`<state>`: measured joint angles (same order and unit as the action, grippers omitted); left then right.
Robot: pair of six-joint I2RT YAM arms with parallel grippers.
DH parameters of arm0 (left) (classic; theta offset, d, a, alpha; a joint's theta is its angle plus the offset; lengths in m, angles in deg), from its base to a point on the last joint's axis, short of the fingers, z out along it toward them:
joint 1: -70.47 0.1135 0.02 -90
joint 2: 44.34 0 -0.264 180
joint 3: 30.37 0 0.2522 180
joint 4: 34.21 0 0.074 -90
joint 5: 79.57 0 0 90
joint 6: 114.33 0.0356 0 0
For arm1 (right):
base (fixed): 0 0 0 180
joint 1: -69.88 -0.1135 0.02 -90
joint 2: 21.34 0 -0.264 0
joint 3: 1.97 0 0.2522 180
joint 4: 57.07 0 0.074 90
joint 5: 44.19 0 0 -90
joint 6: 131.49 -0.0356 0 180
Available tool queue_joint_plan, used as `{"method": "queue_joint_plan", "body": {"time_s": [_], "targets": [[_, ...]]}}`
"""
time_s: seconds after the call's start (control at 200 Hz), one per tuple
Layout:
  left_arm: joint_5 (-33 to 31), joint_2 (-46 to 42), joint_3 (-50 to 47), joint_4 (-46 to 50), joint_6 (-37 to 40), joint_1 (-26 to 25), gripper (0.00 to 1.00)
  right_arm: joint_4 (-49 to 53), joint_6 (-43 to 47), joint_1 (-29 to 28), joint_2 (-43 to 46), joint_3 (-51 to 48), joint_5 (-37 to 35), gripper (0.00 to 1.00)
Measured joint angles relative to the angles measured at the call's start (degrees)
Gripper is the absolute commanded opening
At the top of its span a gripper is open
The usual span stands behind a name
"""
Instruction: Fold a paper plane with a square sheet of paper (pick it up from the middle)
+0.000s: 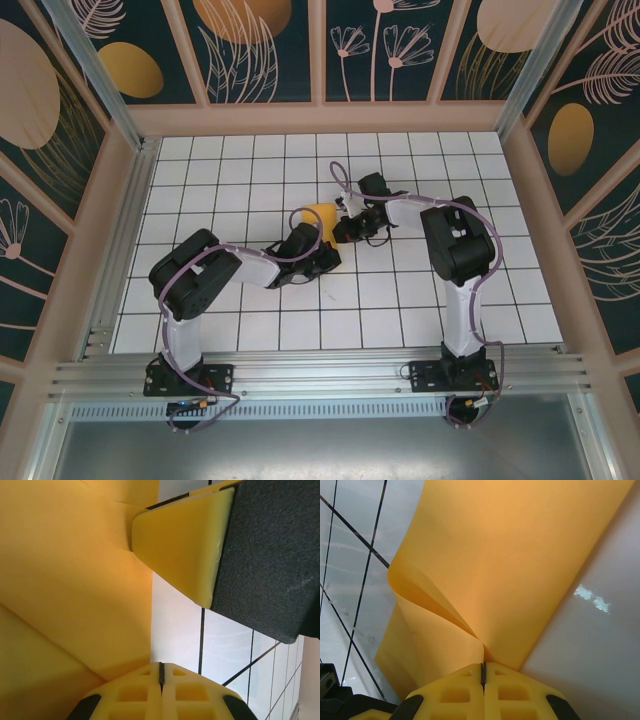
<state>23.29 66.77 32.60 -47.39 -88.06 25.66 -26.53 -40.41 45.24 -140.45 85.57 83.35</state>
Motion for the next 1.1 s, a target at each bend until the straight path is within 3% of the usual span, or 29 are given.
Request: {"method": "queue_joint_plan", "body": {"time_s": [0.26, 0.58, 0.831, 1.101], "targets": [[-0.04, -1.46, -0.28, -0.35, 1.66, -0.11, 0.07, 0.02, 0.02, 0.00, 0.00, 0.00, -0.04, 0.00], [-8.24, -17.11, -4.81, -0.15, 5.25, 0.68, 0.06, 0.13, -0.02, -0.07, 0.00, 0.09, -0.17, 0.00], [-8.66, -11.15, -4.31, 0.15, 5.84, 5.16, 0.04, 0.15, -0.02, -0.11, 0.02, 0.11, -0.26, 0.00], [-6.67, -4.02, -1.33, 0.11, 5.84, 5.51, 0.04, 0.24, -0.15, -0.22, 0.04, 0.20, -0.48, 0.00]]}}
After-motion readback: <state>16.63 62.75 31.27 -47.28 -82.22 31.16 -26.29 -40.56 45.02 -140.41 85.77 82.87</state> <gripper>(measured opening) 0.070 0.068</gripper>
